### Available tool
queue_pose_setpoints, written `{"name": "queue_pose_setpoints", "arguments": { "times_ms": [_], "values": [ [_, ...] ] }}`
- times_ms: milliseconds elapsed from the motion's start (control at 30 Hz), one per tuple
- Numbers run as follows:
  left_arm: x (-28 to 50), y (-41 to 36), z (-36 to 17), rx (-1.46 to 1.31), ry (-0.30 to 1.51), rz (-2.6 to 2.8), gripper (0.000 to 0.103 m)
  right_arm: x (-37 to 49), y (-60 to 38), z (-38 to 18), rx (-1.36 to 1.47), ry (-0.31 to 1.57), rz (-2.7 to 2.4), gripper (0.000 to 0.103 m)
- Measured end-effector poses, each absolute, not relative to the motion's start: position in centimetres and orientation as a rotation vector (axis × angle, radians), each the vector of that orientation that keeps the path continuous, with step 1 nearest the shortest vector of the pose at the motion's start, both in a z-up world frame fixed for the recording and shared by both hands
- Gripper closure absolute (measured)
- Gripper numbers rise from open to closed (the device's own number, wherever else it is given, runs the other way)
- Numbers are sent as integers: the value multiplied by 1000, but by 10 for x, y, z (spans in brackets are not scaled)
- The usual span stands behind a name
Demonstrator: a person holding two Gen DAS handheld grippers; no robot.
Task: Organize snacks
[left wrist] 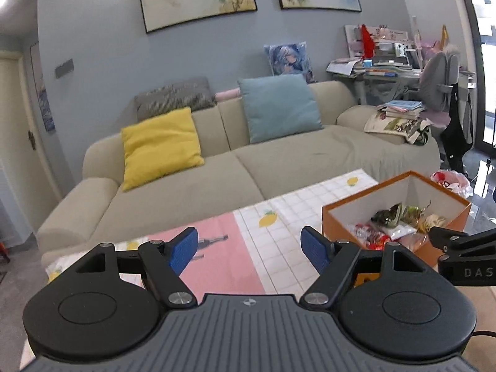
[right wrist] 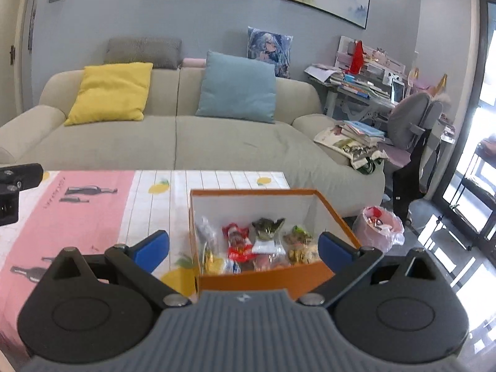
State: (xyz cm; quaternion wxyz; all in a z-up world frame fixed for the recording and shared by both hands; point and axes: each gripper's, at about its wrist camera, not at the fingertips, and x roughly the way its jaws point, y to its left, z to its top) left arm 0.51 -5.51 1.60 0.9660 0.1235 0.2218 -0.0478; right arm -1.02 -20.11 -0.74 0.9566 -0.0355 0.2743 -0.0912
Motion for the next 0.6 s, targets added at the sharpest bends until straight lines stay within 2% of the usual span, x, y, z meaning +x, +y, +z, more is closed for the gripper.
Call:
{"name": "queue_pose_setpoints", "arguments": {
  "times_ms": [367, 600],
  "values": [
    [11, -52, -24, 226, 638, -133, 15, -9, -205, -39, -25, 636, -246, 3],
    [9, -56, -31, 232, 688, -144, 15, -8, -207, -47, -7, 677, -236, 3]
  ]
}}
